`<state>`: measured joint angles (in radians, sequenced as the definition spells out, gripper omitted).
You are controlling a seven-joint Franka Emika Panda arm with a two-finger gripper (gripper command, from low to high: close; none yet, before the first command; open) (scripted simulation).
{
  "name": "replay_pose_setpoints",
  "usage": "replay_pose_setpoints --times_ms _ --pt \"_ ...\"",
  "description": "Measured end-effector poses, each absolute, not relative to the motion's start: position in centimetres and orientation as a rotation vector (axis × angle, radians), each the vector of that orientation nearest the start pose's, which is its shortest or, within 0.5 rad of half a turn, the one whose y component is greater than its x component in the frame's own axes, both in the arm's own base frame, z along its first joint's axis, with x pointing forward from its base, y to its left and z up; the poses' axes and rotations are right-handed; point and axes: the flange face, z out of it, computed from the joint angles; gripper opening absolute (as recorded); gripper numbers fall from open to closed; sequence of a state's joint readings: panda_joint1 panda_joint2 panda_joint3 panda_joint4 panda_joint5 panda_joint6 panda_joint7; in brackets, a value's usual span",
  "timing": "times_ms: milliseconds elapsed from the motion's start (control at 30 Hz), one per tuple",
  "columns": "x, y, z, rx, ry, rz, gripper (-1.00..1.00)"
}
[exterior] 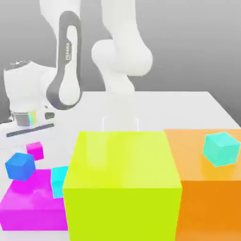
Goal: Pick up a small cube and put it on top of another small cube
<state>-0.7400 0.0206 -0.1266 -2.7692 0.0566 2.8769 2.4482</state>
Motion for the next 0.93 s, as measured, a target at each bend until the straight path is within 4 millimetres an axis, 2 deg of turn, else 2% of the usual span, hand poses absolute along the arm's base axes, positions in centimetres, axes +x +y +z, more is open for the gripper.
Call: replay_pose_setpoints --times_ms 67,133,167,200,267,400,433,633,700,800,833,933 --pt "27.8 -32.1 24.3 0.272 2.992 -0.142 -1.0" --pt "29.7 -32.8 26.5 0.153 2.967 -0.165 -1.0" --pt "31.0 -32.2 27.5 0.054 2.962 -0.165 -1.0" --pt "33.0 -30.8 28.4 -0.082 2.954 -0.159 -1.0" --pt "35.7 -28.8 30.3 -0.306 2.931 -0.153 -1.0" --pt "39.6 -25.0 34.0 -0.708 2.856 -0.152 -1.0" --pt "40.1 -23.8 34.4 -0.802 2.843 -0.142 -1.0" --pt "41.1 -16.1 34.4 -1.348 2.769 -0.052 -1.0" --pt "40.2 -15.2 32.2 -1.404 2.793 -0.015 -1.0" --pt "40.0 -15.0 28.1 -1.421 2.8 -0.005 -1.0" --pt "39.9 -14.9 26.9 -1.423 2.799 -0.003 1.0" --pt "39.9 -14.9 26.9 -1.423 2.799 -0.003 1.0"
